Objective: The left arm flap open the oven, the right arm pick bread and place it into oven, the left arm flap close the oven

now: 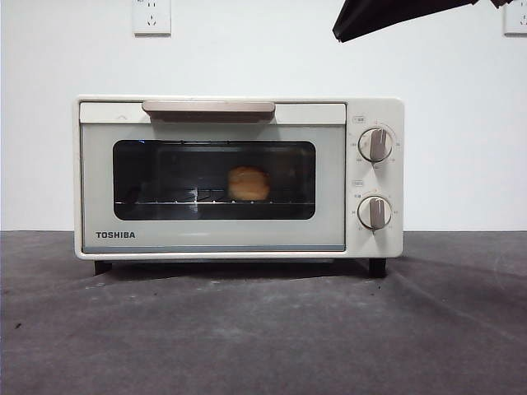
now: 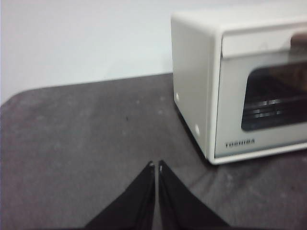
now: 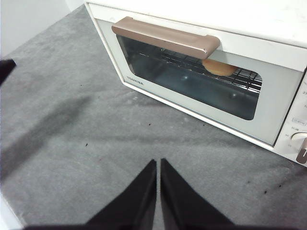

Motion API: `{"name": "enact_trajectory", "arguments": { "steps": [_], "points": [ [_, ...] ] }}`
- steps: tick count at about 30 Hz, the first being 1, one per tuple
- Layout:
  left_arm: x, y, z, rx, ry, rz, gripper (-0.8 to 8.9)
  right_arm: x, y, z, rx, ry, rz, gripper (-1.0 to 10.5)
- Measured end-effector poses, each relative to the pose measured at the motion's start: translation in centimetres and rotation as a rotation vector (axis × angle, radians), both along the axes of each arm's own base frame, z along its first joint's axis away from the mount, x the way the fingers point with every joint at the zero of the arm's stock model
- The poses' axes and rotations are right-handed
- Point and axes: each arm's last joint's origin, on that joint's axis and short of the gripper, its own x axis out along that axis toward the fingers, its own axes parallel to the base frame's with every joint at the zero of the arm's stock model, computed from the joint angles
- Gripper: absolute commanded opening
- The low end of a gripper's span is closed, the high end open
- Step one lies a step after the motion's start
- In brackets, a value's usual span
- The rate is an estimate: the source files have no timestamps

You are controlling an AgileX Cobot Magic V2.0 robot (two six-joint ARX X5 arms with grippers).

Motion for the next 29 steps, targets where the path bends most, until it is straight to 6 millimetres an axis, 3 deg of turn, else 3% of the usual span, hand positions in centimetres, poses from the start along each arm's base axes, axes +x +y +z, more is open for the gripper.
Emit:
{"name": "enact_trajectory", "arguments": {
  "steps": [6, 29],
  "points": [
    [0.1, 0.0, -2.0, 0.001, 0.040, 0.000, 0.19, 0.0, 0.0, 0.0, 0.000, 0.000, 0.000, 0.1],
    [0.1, 0.0, -2.2, 0.004, 0.056, 0.000, 0.19, 0.0, 0.0, 0.0, 0.000, 0.000, 0.000, 0.1]
  ]
}}
